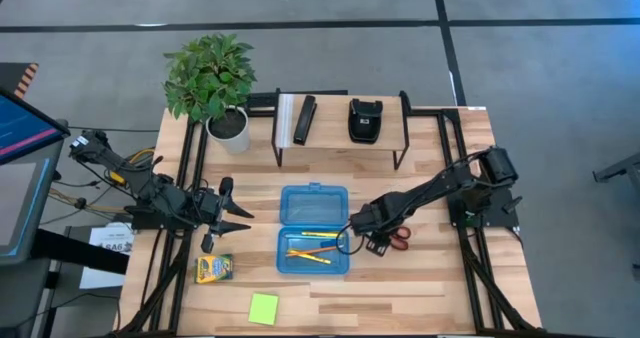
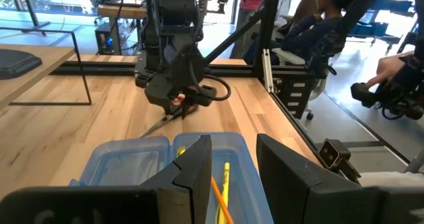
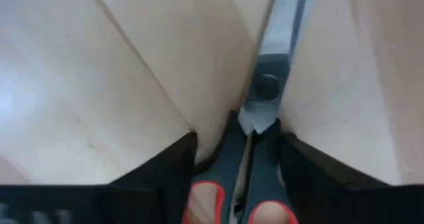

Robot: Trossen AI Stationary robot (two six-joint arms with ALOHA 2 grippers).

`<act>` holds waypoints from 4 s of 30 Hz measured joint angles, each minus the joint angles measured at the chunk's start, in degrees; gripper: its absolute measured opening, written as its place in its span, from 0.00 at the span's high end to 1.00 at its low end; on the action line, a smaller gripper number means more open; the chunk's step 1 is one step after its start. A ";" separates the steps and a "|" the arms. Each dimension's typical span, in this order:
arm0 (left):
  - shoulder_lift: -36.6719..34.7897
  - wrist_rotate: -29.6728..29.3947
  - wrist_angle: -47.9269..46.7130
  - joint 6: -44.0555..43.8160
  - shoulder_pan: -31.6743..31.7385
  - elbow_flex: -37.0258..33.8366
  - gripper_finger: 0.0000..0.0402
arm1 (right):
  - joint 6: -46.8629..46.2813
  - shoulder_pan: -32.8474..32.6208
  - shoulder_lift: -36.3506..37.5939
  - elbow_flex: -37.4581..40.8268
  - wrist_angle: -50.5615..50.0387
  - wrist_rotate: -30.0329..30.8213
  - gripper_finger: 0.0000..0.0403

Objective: Pack school essentials
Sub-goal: Put the scissor into the blue pencil box

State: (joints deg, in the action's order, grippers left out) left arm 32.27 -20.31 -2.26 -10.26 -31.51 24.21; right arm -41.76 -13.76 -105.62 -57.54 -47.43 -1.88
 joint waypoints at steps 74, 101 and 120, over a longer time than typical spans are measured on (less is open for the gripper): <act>-0.02 1.72 8.23 0.61 -0.01 -3.32 0.73 | -28.91 -14.21 15.52 14.49 9.52 6.13 0.69; 0.00 1.72 8.24 0.58 0.00 -3.37 0.73 | -28.72 -15.92 15.17 5.23 2.52 10.15 1.00; -0.02 1.69 8.49 0.64 -0.02 -3.37 0.73 | -8.08 -12.79 14.52 -9.91 14.06 19.02 1.00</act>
State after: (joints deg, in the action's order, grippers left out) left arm 32.25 -18.61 6.22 -9.62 -31.53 20.84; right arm -49.83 -26.55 -91.10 -67.45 -33.37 17.15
